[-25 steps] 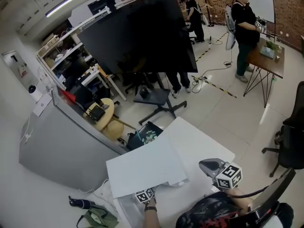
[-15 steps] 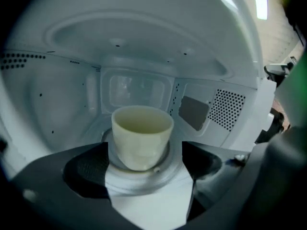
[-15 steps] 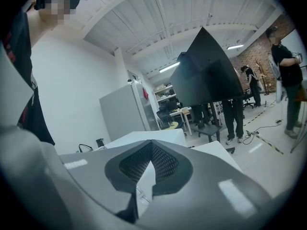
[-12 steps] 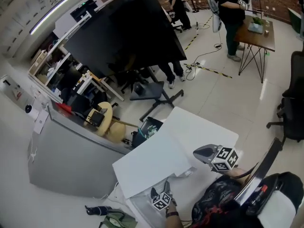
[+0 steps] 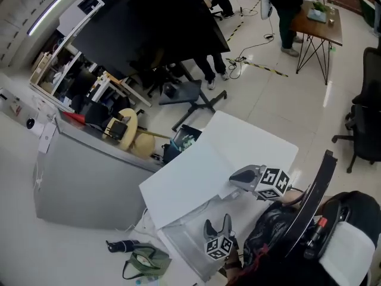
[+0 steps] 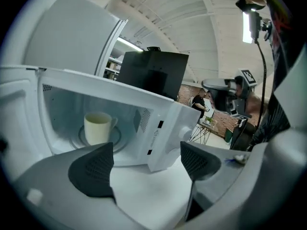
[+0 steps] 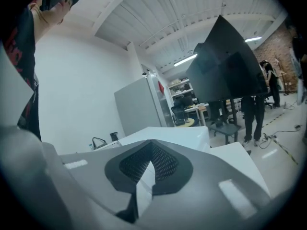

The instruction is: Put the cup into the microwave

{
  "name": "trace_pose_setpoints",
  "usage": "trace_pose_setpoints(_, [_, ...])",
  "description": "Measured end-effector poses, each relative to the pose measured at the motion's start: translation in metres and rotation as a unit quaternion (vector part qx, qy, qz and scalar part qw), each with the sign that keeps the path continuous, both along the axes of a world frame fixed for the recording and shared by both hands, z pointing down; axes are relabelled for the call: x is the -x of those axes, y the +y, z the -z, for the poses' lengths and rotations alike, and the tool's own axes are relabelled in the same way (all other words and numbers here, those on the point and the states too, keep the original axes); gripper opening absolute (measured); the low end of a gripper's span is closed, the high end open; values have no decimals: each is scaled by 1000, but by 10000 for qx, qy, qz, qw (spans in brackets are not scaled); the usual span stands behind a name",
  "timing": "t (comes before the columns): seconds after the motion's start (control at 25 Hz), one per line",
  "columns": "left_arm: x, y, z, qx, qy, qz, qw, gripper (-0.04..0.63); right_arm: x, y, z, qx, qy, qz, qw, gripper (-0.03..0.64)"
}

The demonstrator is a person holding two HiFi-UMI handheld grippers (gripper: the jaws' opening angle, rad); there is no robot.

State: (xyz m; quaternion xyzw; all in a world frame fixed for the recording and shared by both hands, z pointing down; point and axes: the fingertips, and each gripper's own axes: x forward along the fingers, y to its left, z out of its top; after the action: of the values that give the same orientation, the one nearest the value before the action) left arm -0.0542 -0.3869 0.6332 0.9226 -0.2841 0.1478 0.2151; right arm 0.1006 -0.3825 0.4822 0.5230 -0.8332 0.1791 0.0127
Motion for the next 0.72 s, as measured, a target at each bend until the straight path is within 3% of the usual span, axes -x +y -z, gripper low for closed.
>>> trace_pose_setpoints(0.2, [10,2,22,-371,-172,-228,9989,416,42,-17,5,-175,-94,498,9986,0])
trace_pose_setpoints(0.44, [15,-20,-74,-267,-428,386,9980,394,48,-61,-84,-139,-211,1257,9917,0])
trace_pose_setpoints(0.72, [50,-15,-84,-118,-603,938,9937,393,72,-74,-90,-158,-237,1639,9861,0])
